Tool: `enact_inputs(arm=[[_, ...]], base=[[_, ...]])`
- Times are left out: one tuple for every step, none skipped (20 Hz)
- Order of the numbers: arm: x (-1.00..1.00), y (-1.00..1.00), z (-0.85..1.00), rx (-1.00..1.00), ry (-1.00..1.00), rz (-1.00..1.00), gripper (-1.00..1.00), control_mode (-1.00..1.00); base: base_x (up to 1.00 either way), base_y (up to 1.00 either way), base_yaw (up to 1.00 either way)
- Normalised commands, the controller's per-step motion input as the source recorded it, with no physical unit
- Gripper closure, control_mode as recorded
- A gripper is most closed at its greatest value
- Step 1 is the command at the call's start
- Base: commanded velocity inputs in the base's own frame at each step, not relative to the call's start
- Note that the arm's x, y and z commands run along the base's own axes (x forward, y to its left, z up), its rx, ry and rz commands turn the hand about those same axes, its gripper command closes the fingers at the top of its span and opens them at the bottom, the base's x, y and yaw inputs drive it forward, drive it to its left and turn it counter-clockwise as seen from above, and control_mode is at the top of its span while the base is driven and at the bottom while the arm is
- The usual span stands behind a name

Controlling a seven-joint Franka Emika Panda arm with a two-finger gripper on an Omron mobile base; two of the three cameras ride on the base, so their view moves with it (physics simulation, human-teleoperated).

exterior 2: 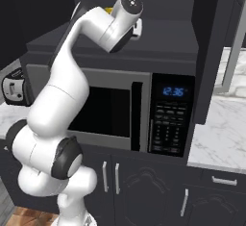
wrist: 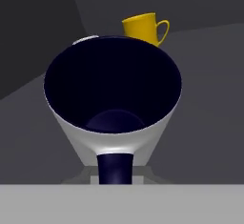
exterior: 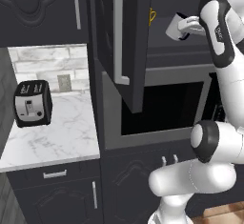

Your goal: Pick the mug on the counter and place it in the cabinet with the handle facing the right, like the mugs already inside.

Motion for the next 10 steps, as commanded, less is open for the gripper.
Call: enact_inputs(arm=[[0.32,-0.07,-0.05,-0.12,0.0,0.09,1.0,-1.0],[0.33,-0.09,-0.04,-0.11,0.0,0.09,1.0,-1.0],[0.32,-0.11,-0.04,-0.13,0.0,0.09,1.0,-1.0],[0.39,-0.15,-0.04,-0.12,0.0,0.09,1.0,-1.0],[0.44,-0.2,-0.06,-0.11,0.0,0.11,1.0,-1.0],[0.46,-0.19,-0.09,-0.11,0.0,0.12,1.0,-1.0],[0.44,-0.19,-0.09,-0.09,0.0,0.13,1.0,-1.0],[0.44,-0.19,-0.11,-0.07,0.0,0.13,1.0,-1.0],[0.41,-0.17,-0.11,-0.09,0.0,0.13,1.0,-1.0],[0.37,-0.16,-0.1,-0.09,0.0,0.12,1.0,-1.0]], base=[[0.0,0.0,0.0],[0.0,0.0,0.0],[0.0,0.0,0.0],[0.0,0.0,0.0],[0.0,0.0,0.0],[0.0,0.0,0.0],[0.0,0.0,0.0],[0.0,0.0,0.0],[0.0,0.0,0.0],[0.0,0.0,0.0]])
